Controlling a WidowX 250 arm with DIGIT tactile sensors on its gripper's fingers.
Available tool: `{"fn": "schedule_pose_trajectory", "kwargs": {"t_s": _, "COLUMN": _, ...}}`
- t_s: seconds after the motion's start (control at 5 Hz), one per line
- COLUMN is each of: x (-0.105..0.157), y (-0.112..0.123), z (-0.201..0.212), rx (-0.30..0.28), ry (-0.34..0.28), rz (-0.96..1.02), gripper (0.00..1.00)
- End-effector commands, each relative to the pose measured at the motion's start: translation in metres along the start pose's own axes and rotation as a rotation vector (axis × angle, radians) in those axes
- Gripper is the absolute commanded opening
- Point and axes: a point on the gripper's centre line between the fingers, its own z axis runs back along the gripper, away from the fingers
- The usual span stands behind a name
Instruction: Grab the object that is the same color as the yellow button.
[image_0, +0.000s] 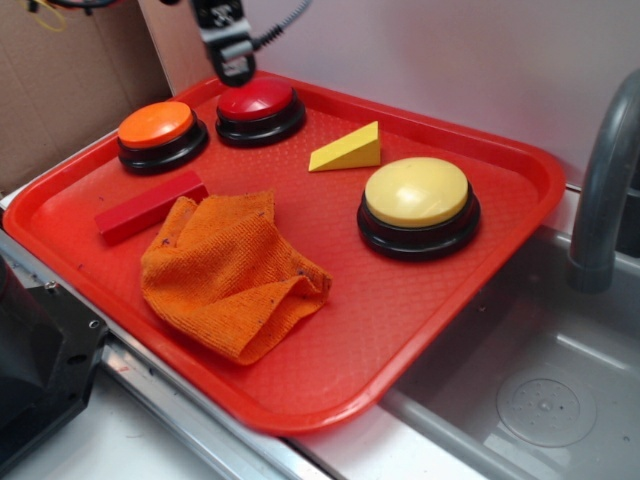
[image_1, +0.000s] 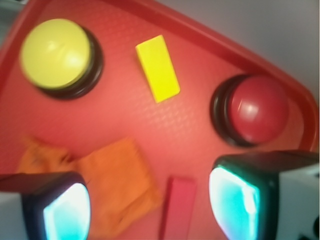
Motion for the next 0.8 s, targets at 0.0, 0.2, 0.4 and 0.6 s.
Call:
{"fn": "schedule_pose_trajectory", "kwargs": {"t_s": 0.0, "x": 0.054, "y": 0.001, "z": -0.016, "rx": 0.045, "ry": -0.102, "rz": -0.079, "gripper": 1.0}}
{"fn": "schedule_pose_trajectory", "kwargs": {"t_s": 0.2, "x": 0.069, "y": 0.009, "z": -0.039, "rx": 0.059, "ry": -0.093, "rz": -0.073, "gripper": 1.0}}
{"fn": "schedule_pose_trajectory", "kwargs": {"t_s": 0.4, "x": 0.069, "y": 0.018, "z": -0.055, "rx": 0.034, "ry": -0.098, "rz": -0.09, "gripper": 1.0}}
{"fn": "schedule_pose_trajectory", "kwargs": {"t_s": 0.6, "x": 0.066, "y": 0.019, "z": -0.069, "rx": -0.012, "ry": -0.082, "rz": -0.131, "gripper": 1.0}}
